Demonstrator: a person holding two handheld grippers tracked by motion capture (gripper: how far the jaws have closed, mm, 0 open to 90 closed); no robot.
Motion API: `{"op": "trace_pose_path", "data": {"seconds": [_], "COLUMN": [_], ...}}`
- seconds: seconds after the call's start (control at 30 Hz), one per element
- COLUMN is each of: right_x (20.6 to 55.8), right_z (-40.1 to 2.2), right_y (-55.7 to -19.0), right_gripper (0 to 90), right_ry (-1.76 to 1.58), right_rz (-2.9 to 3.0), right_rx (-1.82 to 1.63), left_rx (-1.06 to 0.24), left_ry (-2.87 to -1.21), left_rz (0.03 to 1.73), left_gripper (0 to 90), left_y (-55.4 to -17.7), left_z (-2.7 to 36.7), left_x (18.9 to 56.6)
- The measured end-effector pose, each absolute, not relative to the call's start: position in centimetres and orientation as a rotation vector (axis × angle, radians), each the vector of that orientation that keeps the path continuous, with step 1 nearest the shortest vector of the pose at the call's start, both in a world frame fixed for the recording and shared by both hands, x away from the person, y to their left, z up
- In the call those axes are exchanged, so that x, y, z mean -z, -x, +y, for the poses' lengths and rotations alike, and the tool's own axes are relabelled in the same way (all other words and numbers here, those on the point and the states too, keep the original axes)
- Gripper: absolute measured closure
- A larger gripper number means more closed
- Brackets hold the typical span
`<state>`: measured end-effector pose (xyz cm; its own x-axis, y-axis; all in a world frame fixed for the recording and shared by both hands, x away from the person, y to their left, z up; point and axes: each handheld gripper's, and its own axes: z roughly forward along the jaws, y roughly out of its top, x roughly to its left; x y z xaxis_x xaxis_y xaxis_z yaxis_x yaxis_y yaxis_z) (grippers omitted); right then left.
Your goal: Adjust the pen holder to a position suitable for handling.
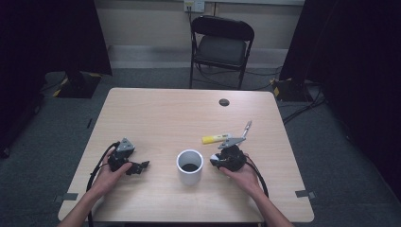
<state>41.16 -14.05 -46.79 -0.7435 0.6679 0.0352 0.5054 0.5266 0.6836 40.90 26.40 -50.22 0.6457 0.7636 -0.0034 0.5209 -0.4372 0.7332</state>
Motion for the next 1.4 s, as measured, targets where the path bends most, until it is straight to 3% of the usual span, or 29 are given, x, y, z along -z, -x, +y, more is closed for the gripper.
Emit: {"op": "trace_pose_path", "data": {"seconds": [1.4], "right_x": [42.8], "right_z": [-16.9], "right_y": [-40.6], "right_gripper": [65.5], "right_ry": [-0.968], "right_rz": [2.293], "right_rx": [-1.438], "left_rx": [-0.429], "left_ry": [-2.139], "left_rz": [0.994], "left_gripper": [10.1], "left_y": [-40.9], "left_z": [26.4], "left_x": [50.2]}}
